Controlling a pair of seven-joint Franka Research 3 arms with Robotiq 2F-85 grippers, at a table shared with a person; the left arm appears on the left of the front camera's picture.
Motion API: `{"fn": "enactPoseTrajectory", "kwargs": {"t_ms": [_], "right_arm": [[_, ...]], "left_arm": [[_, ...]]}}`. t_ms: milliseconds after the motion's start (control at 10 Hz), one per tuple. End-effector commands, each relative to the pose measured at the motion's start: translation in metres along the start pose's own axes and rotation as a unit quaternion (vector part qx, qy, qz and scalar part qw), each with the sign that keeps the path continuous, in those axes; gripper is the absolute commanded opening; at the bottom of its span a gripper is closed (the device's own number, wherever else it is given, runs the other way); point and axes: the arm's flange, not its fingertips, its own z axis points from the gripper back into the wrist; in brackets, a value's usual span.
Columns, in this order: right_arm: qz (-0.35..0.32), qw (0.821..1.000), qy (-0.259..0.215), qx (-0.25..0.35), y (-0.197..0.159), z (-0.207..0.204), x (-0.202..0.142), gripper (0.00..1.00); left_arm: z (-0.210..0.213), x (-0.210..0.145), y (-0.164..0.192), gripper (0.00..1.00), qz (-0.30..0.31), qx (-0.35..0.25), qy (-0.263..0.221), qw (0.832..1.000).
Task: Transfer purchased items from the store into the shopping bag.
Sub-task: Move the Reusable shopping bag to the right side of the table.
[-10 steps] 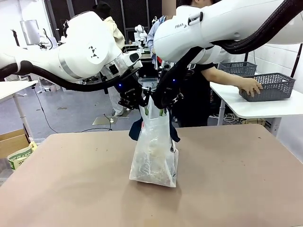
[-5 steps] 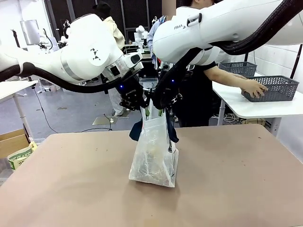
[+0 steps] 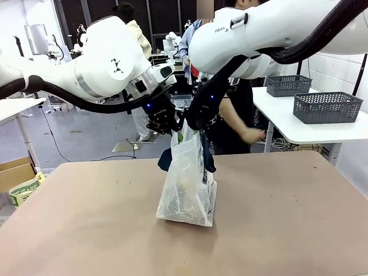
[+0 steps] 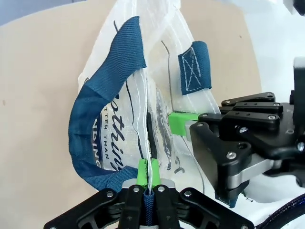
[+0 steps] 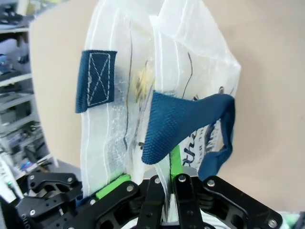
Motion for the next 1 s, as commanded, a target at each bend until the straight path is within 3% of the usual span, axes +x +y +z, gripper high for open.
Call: {"fn": "enactPoseTrajectory", "kwargs": {"t_ms": [0, 400, 800, 900], "right_arm": [[-0.018, 0.998, 0.029, 0.054, -0.0109, 0.0032, 0.0036, 0.0], [-0.033, 0.993, 0.083, 0.072, -0.014, 0.0001, 0.0102, 0.0], [-0.061, 0.994, 0.084, 0.046, -0.0137, -0.0008, 0.0122, 0.0], [-0.041, 0.994, 0.082, 0.056, -0.0175, -0.0049, 0.0059, 0.0]], "left_arm": [[0.0034, -0.0052, 0.0036, 0.0, -0.029, -0.001, -0.021, 0.999], [0.0049, -0.0054, 0.0045, 0.0, -0.035, -0.004, -0.028, 0.999], [0.0021, -0.0068, -0.0031, 0.0, -0.054, -0.006, -0.027, 0.998], [0.0008, -0.001, -0.0006, 0.0, -0.033, -0.001, -0.014, 0.999]]}}
